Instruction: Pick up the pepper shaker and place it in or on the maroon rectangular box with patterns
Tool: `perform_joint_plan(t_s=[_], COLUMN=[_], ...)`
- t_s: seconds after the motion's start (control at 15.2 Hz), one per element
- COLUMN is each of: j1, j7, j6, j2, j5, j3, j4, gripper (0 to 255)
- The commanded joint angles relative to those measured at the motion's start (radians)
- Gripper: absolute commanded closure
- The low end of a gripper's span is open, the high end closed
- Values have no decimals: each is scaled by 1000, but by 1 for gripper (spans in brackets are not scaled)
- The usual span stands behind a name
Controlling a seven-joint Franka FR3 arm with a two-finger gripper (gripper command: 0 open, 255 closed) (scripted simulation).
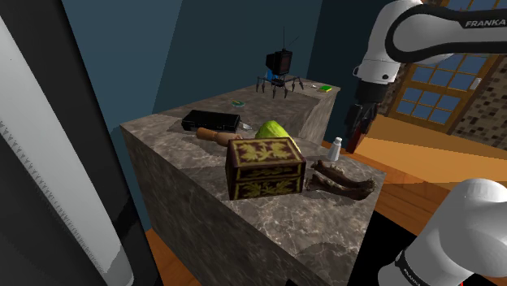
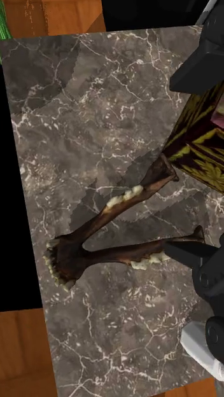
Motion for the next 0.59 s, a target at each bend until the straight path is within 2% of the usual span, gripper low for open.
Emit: perform_joint_plan(t_s=[0.0,0.53], j1=[-10,-25], j7=[-55,-262], j6=[46,255], j2=[31,225], j5=[-27,-78], j3=[-43,-210], j4=[-3,26], gripper=[0,0])
